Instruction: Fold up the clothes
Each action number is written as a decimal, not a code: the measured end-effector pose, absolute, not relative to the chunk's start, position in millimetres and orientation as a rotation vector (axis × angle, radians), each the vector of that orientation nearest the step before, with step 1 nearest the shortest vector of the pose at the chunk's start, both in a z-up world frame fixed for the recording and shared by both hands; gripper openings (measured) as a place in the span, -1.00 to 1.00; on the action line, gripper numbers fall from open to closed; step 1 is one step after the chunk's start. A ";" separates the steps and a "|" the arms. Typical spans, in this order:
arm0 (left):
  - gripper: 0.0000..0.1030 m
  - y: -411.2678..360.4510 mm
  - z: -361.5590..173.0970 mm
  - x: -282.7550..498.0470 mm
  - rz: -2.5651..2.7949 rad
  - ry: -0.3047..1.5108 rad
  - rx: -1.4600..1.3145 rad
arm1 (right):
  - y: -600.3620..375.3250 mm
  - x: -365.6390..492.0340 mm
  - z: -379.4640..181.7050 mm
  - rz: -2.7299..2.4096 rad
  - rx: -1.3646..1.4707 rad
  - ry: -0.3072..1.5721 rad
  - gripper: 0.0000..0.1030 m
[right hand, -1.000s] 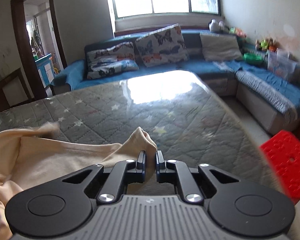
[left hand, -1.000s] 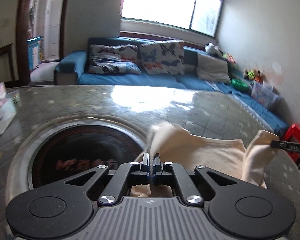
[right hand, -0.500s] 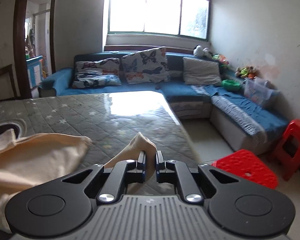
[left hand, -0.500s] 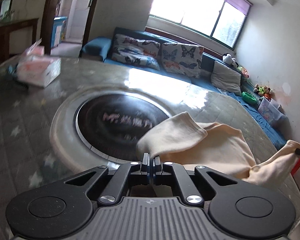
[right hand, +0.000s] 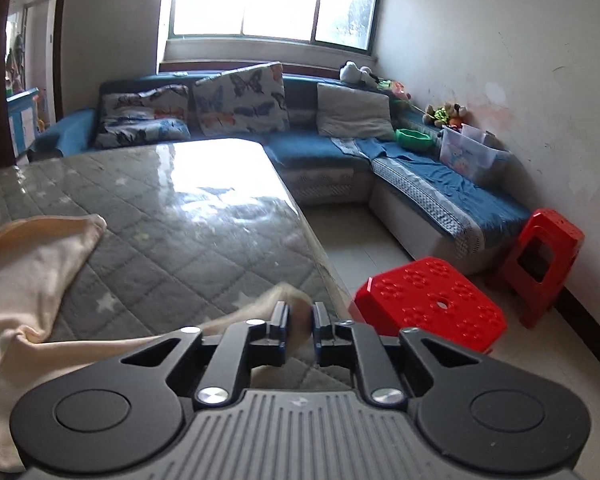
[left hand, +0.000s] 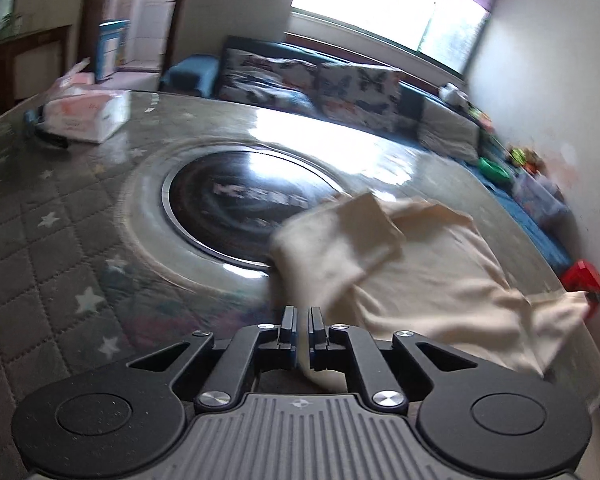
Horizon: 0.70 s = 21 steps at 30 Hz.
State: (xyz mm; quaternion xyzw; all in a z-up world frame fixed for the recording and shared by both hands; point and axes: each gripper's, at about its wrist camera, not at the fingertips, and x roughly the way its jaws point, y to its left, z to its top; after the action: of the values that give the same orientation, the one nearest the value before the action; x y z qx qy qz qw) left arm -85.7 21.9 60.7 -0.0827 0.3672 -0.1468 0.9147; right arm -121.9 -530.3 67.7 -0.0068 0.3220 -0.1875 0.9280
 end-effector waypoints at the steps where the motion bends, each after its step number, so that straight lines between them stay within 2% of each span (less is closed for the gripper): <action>1: -0.87 15.1 60.7 -90.0 -0.329 0.758 -0.152 | -530.3 -122.3 68.1 -0.387 -0.019 0.662 -0.66; 2: -0.85 8.1 60.7 -94.3 -0.355 0.760 -0.133 | -530.1 -123.2 69.3 -0.386 -0.021 0.661 -0.65; 4: -0.69 -7.6 60.1 -101.4 -0.422 0.765 -0.101 | -526.5 -127.5 71.0 -0.353 -0.020 0.663 -0.57; 6: -0.39 -24.5 58.6 -108.8 -0.483 0.764 -0.066 | -519.5 -130.9 72.6 -0.307 -0.035 0.668 -0.33; 12: -0.14 -62.5 50.0 -118.7 -0.586 0.756 0.054 | -468.8 -134.8 71.3 -0.032 -0.100 0.708 0.04; 19: -0.14 -84.6 35.5 -120.6 -0.590 0.741 0.189 | -390.9 -130.3 67.8 0.266 -0.217 0.718 0.17; 21: -0.18 -87.7 32.3 -121.0 -0.595 0.728 0.222 | -373.8 -129.6 65.9 0.320 -0.256 0.718 0.27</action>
State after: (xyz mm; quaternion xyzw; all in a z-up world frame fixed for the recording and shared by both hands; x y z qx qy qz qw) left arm -121.0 -87.7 32.3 0.1066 0.3498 -0.2861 0.8857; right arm -129.6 -373.8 65.9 -0.1243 0.3490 0.1556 0.9157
